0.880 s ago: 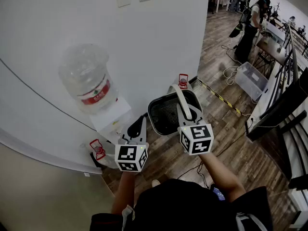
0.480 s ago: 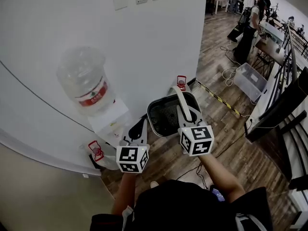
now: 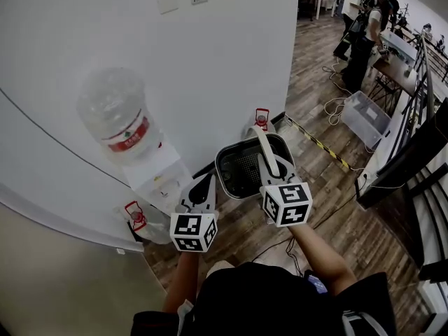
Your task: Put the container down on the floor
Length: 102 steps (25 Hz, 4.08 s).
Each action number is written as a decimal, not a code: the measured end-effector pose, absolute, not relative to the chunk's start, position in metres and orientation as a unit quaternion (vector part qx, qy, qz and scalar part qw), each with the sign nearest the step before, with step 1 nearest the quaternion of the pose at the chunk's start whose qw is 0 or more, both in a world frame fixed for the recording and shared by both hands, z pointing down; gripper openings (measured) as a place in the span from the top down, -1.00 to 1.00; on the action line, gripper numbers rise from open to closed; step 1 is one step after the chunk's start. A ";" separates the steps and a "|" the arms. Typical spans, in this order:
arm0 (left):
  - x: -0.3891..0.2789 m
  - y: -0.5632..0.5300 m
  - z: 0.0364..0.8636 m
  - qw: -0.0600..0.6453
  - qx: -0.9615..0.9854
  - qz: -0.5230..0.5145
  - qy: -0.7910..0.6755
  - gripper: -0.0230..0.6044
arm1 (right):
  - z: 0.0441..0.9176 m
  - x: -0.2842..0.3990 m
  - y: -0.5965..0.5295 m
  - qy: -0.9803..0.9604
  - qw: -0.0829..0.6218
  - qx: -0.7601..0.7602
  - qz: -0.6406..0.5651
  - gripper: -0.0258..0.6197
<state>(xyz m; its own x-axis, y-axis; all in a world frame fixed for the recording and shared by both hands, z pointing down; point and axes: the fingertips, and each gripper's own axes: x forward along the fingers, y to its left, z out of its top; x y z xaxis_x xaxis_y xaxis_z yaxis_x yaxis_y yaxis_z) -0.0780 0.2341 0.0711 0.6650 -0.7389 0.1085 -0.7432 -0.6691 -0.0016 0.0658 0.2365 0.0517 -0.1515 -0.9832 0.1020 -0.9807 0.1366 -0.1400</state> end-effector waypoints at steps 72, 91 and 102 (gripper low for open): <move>-0.057 -0.123 0.094 0.102 0.918 0.051 -0.379 0.87 | 0.075 0.074 -0.104 0.726 -0.037 -0.676 -0.119 0.83; -0.023 -0.128 0.107 0.107 0.885 0.059 -0.449 0.87 | 0.083 0.098 -0.133 0.784 -0.038 -0.608 -0.122 0.83; -0.003 -0.121 0.124 0.113 0.831 0.051 -0.542 0.87 | 0.095 0.113 -0.154 0.833 -0.049 -0.536 -0.125 0.83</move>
